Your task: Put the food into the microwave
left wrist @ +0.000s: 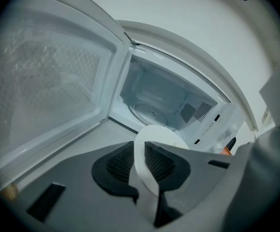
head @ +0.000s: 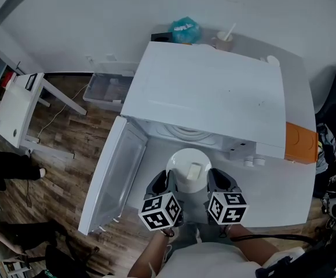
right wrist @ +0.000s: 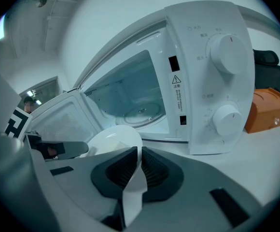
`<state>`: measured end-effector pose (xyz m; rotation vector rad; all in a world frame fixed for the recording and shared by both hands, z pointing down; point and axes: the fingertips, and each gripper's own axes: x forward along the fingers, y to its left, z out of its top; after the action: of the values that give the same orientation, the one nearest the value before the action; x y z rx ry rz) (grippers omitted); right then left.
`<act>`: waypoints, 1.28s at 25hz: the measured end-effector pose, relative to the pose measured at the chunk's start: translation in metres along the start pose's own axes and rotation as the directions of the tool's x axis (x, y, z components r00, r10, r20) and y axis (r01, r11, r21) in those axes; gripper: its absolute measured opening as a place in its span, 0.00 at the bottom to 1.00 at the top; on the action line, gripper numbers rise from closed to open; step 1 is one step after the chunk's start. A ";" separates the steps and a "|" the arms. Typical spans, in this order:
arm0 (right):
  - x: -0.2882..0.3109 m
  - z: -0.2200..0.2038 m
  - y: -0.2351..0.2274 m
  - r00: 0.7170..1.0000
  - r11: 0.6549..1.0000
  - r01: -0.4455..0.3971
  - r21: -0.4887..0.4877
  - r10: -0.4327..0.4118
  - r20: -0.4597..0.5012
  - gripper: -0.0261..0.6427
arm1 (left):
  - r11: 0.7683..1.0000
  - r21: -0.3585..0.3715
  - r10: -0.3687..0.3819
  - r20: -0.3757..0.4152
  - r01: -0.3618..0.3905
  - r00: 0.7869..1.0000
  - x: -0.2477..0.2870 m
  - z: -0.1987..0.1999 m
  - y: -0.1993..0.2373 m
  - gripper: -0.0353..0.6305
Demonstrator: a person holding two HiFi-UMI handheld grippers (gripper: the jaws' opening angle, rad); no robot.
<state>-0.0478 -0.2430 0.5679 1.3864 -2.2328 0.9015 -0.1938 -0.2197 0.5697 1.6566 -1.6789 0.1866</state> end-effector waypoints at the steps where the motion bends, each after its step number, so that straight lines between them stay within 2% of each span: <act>1: 0.002 0.002 0.000 1.000 1.000 0.000 0.000 0.000 0.001 0.10 | 1.000 0.000 0.001 0.002 -0.001 1.000 0.001 0.002 0.000 0.16; 17: 0.029 0.034 -0.001 0.999 1.000 0.008 -0.002 -0.008 0.038 0.10 | 1.000 -0.011 0.014 0.005 -0.014 1.000 0.029 0.025 0.005 0.16; 32: 0.061 0.059 0.000 0.994 0.998 0.064 0.023 -0.065 0.092 0.10 | 1.000 -0.002 0.012 0.031 -0.012 0.999 0.061 0.055 0.015 0.16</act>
<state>-0.0743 -0.3236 0.5613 1.5298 -2.2376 0.8569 -0.2213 -0.2983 0.5731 1.6561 -1.7122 0.1662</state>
